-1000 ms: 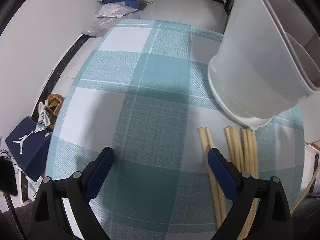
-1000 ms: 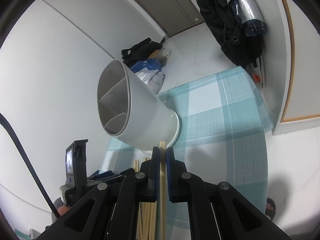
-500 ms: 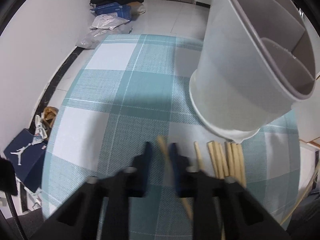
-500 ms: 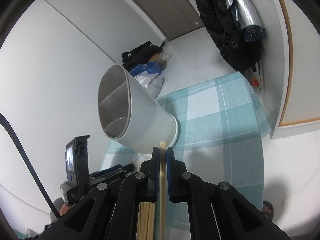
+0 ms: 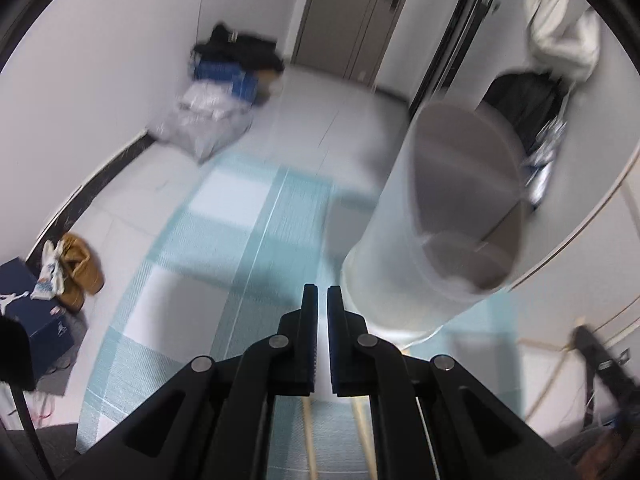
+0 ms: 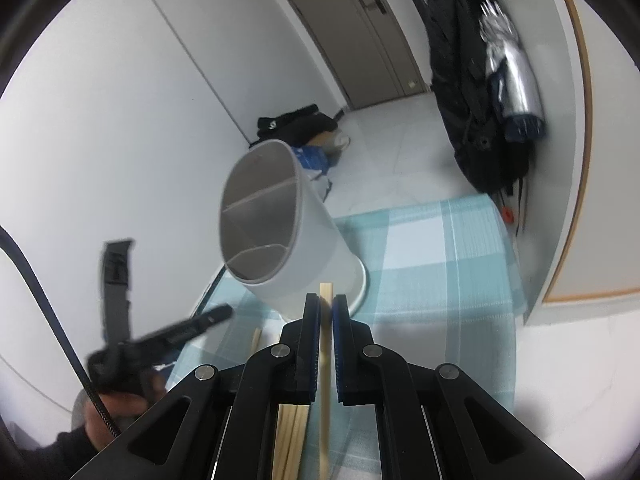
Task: Organize utensils
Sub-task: 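Lift both held chopsticks and carry them above the white utensil holder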
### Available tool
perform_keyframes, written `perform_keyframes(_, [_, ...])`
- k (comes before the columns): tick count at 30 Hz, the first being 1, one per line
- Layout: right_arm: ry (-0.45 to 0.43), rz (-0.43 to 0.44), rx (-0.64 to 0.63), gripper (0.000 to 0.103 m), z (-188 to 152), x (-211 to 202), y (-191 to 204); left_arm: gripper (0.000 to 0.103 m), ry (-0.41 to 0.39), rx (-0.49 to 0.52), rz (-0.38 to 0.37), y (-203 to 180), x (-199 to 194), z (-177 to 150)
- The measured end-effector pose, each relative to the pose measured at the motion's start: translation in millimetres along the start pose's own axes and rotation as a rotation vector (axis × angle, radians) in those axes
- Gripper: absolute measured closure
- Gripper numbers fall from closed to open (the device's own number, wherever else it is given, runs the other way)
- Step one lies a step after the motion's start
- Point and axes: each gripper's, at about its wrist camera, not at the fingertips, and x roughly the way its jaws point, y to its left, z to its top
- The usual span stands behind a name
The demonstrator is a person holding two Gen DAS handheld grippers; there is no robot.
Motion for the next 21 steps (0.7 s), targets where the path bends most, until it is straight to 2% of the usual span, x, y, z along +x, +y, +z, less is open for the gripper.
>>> perform_keyframes(2, [-0.024,-0.006,-0.038,0.098,-1.4,-5.7,8.8,0.101,-0.041,0.016,-0.017,-4.3,-9.1,1.1])
perform_keyframes(4, [-0.041,-0.018,-0.079,0.098,-3.3,-9.9,17.8,0.101,-0.041,0.027,-0.025,-5.1,-13.0,0.2])
perform_keyframes(6, [-0.041,-0.017,-0.086,0.098,-5.2,-10.1,21.1,0.101,0.017,0.025,-0.035,0.0,-4.4,-2.8])
perform_keyframes(8, [-0.037,-0.019,-0.078,0.098,-6.8,-9.4,21.8,0.097,0.084,0.015,0.012,8.7,10.8,-6.1])
perform_keyframes(10, [-0.035,-0.020,-0.060,0.098,-7.9,-9.4,20.1,0.082,0.175,-0.004,0.021,16.8,27.8,-10.3])
perform_keyframes(11, [-0.034,-0.018,-0.056,0.098,-8.1,-9.2,19.9,0.071,0.210,-0.014,0.028,20.9,36.1,-12.6])
perform_keyframes(12, [-0.035,-0.019,-0.056,0.098,-8.4,-9.7,20.0,0.056,0.228,-0.007,0.028,20.6,41.7,-14.9])
perform_keyframes(14, [-0.040,-0.019,-0.066,0.098,-8.3,-10.3,21.4,0.043,0.238,0.025,0.038,17.3,44.9,-21.5])
perform_keyframes(18, [-0.039,-0.021,-0.074,0.098,-6.8,-8.4,20.9,0.042,0.264,0.129,0.088,3.7,59.9,-29.3])
perform_keyframes(21, [-0.034,-0.019,-0.058,0.098,-5.2,-6.8,16.1,0.043,0.296,0.151,0.119,2.0,74.9,-31.9])
